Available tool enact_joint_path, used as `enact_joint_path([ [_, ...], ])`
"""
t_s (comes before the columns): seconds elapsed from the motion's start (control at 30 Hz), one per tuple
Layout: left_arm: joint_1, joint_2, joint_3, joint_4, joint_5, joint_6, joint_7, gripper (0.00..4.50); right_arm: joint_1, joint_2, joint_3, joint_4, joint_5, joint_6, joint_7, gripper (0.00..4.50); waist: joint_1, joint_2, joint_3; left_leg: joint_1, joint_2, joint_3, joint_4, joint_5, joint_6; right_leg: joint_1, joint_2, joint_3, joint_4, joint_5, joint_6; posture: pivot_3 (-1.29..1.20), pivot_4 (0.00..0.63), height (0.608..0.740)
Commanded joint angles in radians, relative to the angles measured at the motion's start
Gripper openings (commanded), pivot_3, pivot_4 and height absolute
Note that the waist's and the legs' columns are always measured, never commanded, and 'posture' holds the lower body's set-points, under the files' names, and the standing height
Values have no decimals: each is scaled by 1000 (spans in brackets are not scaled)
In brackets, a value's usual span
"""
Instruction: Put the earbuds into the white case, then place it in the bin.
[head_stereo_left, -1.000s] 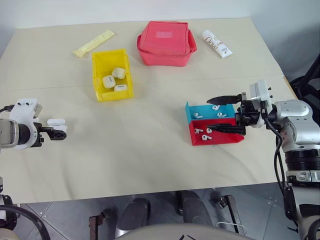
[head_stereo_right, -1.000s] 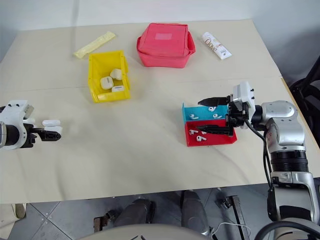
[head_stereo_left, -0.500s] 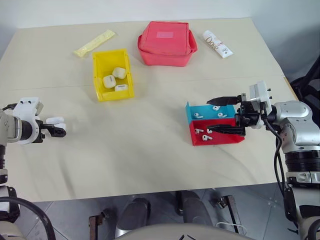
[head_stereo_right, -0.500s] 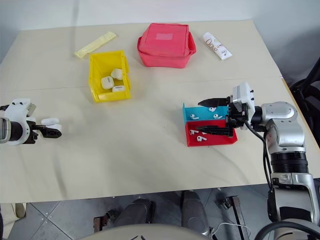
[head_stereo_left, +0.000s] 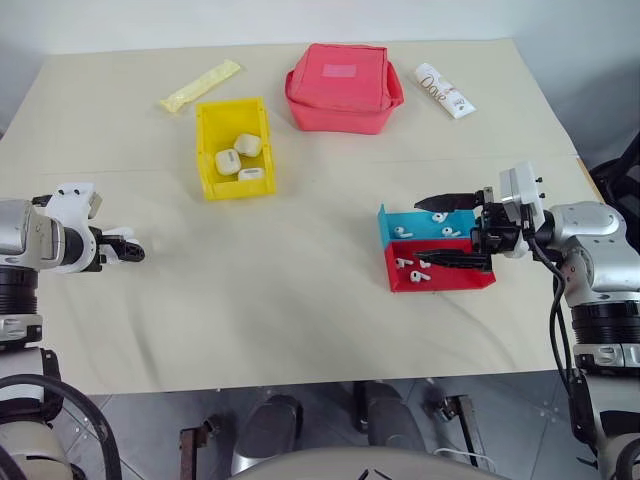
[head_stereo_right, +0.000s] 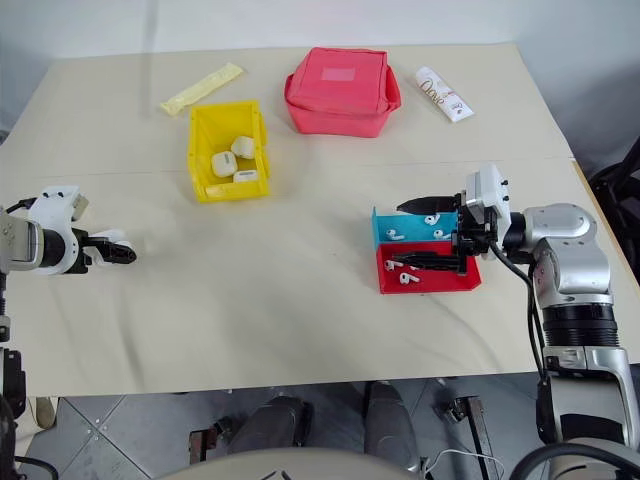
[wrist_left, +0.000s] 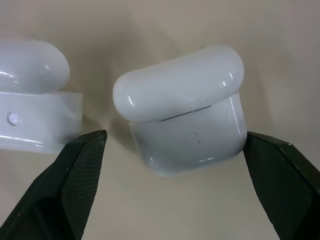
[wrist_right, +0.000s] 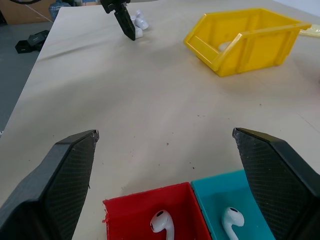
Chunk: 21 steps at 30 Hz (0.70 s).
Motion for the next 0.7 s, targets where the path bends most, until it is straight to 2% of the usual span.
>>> enact_joint_path([
  [0.03,-7,-23,41,-4,26,60,36,4488,-16,-24,-22,-24,10,-2,2,4500,-1,0,0,0,0,0,0,0,0,0,0,0,0,0,0,0,150,740],
  [0.7,-54,-225,219,10,111,99,206,4488,-37,-7,-9,-4,-3,-9,2,4500,22,3,-2,2,-3,0,3,1,0,1,-3,0,3,0,0,0,150,740],
])
